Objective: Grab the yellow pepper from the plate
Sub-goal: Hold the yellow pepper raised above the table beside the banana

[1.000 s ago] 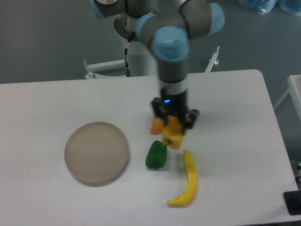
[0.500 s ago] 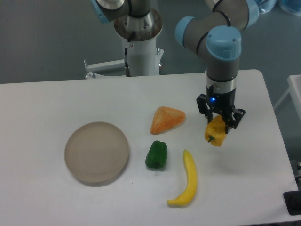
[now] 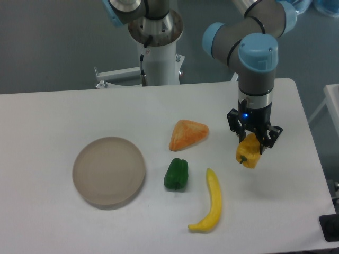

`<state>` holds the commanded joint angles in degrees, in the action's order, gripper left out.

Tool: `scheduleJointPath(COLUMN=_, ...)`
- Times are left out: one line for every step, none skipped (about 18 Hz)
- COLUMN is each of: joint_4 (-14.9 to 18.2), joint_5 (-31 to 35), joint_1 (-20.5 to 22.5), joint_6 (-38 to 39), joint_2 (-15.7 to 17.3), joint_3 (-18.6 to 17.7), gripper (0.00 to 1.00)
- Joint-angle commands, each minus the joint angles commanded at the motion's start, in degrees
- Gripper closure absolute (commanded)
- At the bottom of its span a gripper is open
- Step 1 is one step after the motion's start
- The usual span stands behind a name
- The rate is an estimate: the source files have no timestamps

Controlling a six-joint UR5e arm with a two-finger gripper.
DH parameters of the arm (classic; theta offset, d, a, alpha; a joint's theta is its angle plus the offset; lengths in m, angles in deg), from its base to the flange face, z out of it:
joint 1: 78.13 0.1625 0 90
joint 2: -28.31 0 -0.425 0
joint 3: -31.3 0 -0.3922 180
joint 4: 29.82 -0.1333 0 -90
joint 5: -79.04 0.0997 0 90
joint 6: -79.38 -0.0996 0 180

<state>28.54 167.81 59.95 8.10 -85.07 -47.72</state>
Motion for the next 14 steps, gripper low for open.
scheduleJointPath(joint_4=0.09, joint_5=0.0, joint_1=0.0, joint_6=-0.09, joint_2=0.0, joint_3=0.09, gripper=0.53)
scheduleJointPath(joint_4=0.09, joint_5=-0.09, joint_1=0.0, joint_6=0.0, joint_2=0.0, joint_3=0.09, gripper=0.53)
scheduleJointPath(joint_4=0.0, joint_5=-0.09, joint_1=0.0, joint_6=0.0, joint_2=-0.09, joint_3=0.18, gripper=0.53)
scheduleJointPath(joint_4=0.0, joint_5=0.0, joint_1=0.0, joint_6=0.0, joint_2=-0.18, joint_3=0.18, gripper=0.53)
scheduleJointPath(joint_4=0.0, joint_5=-0.18, joint_1=0.0, joint_6=0.0, joint_2=-0.26, joint_3=0.18, gripper=0.53)
scheduleJointPath(joint_4=0.0, joint_5=-0.09, joint_1=0.0, joint_6=0.09, joint_2=-0.26, joint_3=0.18, gripper=0.53)
scheduleJointPath(joint_4=-0.09, joint_5=0.08, joint_1=0.0, joint_6=0.09, joint_2=-0.26, joint_3=0.27, gripper=0.53)
scheduleJointPath(joint_4=-0.09, joint_5=0.09, joint_1=0.0, joint_6=0.0, joint_2=-0.26, joint_3=0.27, gripper=0.53)
scheduleJointPath(joint_4=-0.09, joint_5=0.17, joint_1=0.0, joint_6=0.0, joint_2=-0.35, joint_3=0.27, gripper=0.53)
scheduleJointPath(joint_4=-0.17, joint_5=0.09, joint_1=0.0, joint_6=0.0, joint_2=-0.35, joint_3=0.27, gripper=0.53)
scheduleJointPath(joint_4=-0.18, joint_5=0.09, joint_1=0.09, joint_6=0.0, joint_2=-0.35, joint_3=0.27, gripper=0.53)
scheduleJointPath(joint_4=-0.26, joint_5=0.17, joint_1=0.0, joint_6=0.0, joint_2=-0.35, joint_3=0.27, gripper=0.53)
scheduleJointPath(joint_4=-0.26, joint_5=0.17, joint_1=0.0, joint_6=0.0, joint_2=-0.44, joint_3=0.36, gripper=0.53)
scheduleJointPath(joint_4=-0.26, joint_5=0.17, joint_1=0.0, joint_6=0.0, joint_2=-0.53, joint_3=0.62, gripper=0.53)
